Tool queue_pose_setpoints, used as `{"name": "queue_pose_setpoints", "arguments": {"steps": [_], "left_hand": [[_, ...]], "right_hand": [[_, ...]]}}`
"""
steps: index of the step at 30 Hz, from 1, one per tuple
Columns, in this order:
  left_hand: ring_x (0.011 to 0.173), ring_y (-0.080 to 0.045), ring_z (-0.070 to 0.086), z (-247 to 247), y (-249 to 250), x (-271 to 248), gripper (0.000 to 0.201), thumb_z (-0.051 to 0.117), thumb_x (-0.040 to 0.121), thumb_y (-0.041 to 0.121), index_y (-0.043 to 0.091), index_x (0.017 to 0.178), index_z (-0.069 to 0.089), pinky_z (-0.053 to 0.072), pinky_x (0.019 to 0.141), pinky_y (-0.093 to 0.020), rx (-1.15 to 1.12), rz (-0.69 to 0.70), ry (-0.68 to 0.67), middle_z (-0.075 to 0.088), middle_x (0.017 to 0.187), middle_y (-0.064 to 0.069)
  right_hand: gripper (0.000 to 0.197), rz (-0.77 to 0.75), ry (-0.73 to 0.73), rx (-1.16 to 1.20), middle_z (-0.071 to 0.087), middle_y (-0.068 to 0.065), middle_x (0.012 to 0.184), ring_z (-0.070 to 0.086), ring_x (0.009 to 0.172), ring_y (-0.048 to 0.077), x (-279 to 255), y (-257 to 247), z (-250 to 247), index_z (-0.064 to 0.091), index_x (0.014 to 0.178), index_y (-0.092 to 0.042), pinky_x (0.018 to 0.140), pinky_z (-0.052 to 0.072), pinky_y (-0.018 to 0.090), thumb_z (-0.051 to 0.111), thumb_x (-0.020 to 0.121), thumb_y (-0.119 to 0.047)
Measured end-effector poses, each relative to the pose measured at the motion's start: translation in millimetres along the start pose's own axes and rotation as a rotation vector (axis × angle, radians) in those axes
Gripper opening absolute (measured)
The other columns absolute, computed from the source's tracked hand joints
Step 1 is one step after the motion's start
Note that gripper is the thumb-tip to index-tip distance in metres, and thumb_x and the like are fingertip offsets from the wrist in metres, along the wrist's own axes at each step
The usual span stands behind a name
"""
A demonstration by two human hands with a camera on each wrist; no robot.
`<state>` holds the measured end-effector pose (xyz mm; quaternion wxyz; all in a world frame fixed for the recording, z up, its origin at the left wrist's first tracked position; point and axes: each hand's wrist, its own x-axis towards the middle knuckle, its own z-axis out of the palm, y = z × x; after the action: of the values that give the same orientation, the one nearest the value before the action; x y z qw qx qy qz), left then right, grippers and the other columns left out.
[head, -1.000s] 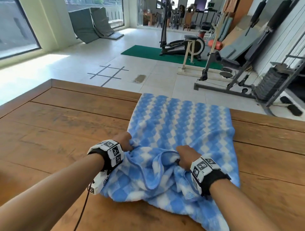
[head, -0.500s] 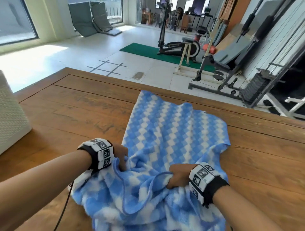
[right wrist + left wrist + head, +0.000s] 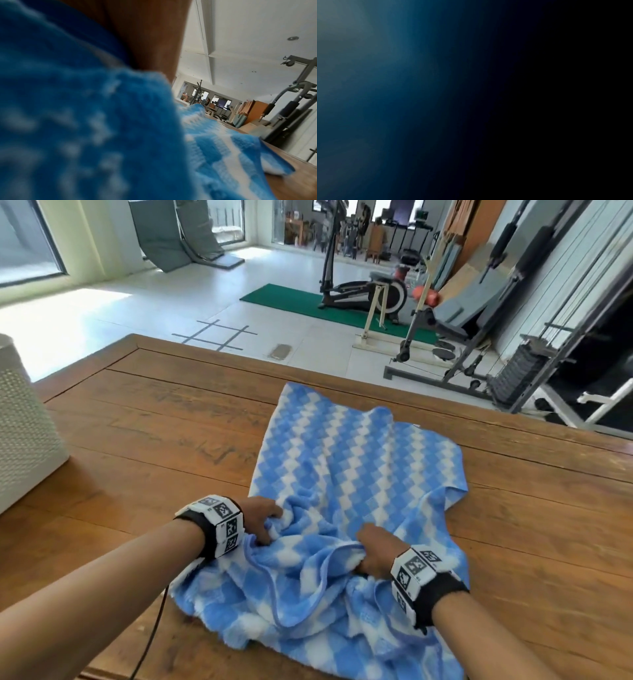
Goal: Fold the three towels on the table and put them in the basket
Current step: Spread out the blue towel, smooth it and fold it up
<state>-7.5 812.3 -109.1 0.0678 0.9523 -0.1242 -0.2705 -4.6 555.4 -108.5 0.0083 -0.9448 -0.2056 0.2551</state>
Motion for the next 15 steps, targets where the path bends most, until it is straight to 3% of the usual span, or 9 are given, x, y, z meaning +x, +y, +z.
{"name": "queue_pose_setpoints", "arguments": {"steps": [3, 6, 8, 10, 11, 13, 15], "left_hand": [[0.102, -0.032, 0.058, -4, 7, 4, 0.038, 0.070, 0.079, 0.021, 0.003, 0.108, 0.053, 0.040, 0.070, -0.032, 0.001, 0.008, 0.038, 0.056, 0.108, -0.016], [0.095, -0.032, 0.060, -15, 9, -5, 0.041, 0.070, 0.079, 0.022, 0.007, 0.112, 0.053, 0.044, 0.069, -0.032, 0.023, -0.035, 0.028, 0.051, 0.091, -0.009], [0.091, -0.029, 0.060, -33, 6, -17, 0.039, 0.068, 0.078, 0.024, 0.010, 0.112, 0.055, 0.046, 0.070, -0.031, 0.052, -0.063, 0.066, 0.056, 0.093, -0.010], [0.096, -0.030, 0.059, -60, 4, -32, 0.038, 0.065, 0.078, 0.027, 0.013, 0.112, 0.056, 0.046, 0.072, -0.030, 0.121, -0.092, 0.229, 0.060, 0.106, -0.013], [0.099, -0.031, 0.059, -77, 4, -42, 0.038, 0.063, 0.079, 0.028, 0.014, 0.114, 0.055, 0.046, 0.074, -0.031, 0.151, -0.107, 0.363, 0.058, 0.111, -0.013], [0.102, -0.034, 0.056, -111, 9, -64, 0.039, 0.061, 0.081, 0.028, 0.013, 0.116, 0.052, 0.044, 0.079, -0.037, 0.196, -0.130, 0.690, 0.052, 0.116, -0.014], [0.104, -0.037, 0.053, -145, 19, -90, 0.041, 0.060, 0.081, 0.026, 0.011, 0.117, 0.050, 0.042, 0.084, -0.043, 0.203, -0.136, 0.952, 0.049, 0.116, -0.017]], "right_hand": [[0.020, -0.025, 0.061, 0.057, 0.056, 0.017, 0.119, 0.055, 0.112, 0.032, 0, -2, 0, 0.050, 0.098, -0.016, 0.086, 0.043, 0.032, 0.063, 0.084, -0.022], [0.039, -0.010, 0.028, 0.135, 0.057, 0.016, 0.119, 0.057, 0.109, 0.032, -5, 2, -10, 0.046, 0.115, -0.013, 0.084, 0.045, 0.033, 0.064, 0.081, -0.018], [0.039, -0.068, 0.005, 0.124, 0.059, 0.013, 0.117, 0.058, 0.108, 0.031, -13, 5, -29, 0.050, 0.116, -0.018, 0.082, 0.045, 0.032, 0.065, 0.080, -0.018], [0.004, -0.118, 0.077, 0.033, 0.065, 0.014, 0.105, 0.061, 0.102, 0.030, -25, 3, -58, 0.057, 0.084, -0.020, 0.074, 0.043, 0.030, 0.060, 0.082, -0.018], [0.012, -0.119, 0.164, 0.006, 0.066, 0.013, 0.100, 0.062, 0.099, 0.030, -30, 2, -75, 0.053, 0.073, -0.022, 0.073, 0.044, 0.030, 0.058, 0.083, -0.018], [0.009, -0.136, 0.410, -0.018, 0.066, 0.009, 0.097, 0.062, 0.097, 0.029, -45, -4, -112, 0.055, 0.076, -0.024, 0.073, 0.047, 0.033, 0.056, 0.084, -0.020], [0.010, -0.127, 0.657, -0.092, 0.060, 0.007, 0.098, 0.059, 0.095, 0.029, -65, -11, -147, 0.060, 0.094, -0.021, 0.068, 0.042, 0.031, 0.054, 0.086, -0.020]]}}
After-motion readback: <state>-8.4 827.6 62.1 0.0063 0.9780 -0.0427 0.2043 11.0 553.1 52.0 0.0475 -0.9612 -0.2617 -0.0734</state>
